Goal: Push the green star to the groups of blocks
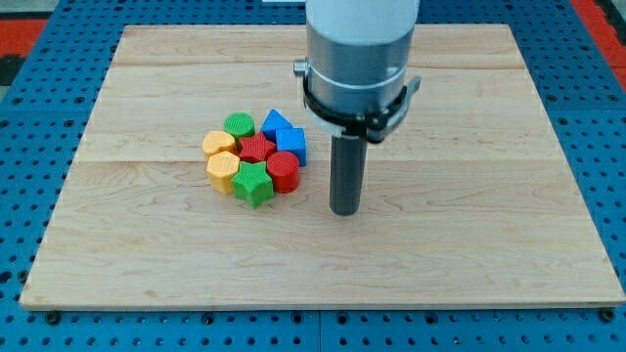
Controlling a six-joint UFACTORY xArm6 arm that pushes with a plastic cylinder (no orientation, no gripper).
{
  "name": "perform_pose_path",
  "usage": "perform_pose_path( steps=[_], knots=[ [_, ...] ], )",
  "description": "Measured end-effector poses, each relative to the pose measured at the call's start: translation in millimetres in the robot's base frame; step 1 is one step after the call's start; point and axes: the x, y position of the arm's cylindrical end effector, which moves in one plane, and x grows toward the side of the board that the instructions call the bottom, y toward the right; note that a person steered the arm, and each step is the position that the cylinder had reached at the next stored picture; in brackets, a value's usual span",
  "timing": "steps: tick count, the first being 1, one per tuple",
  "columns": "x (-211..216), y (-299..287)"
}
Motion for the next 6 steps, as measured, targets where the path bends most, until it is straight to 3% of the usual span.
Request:
perform_pose_path(
  steps=[1, 3, 4, 6],
  knots=[
    [14, -18],
    [5, -133],
    [-61, -125],
    [-137, -82]
  ],
)
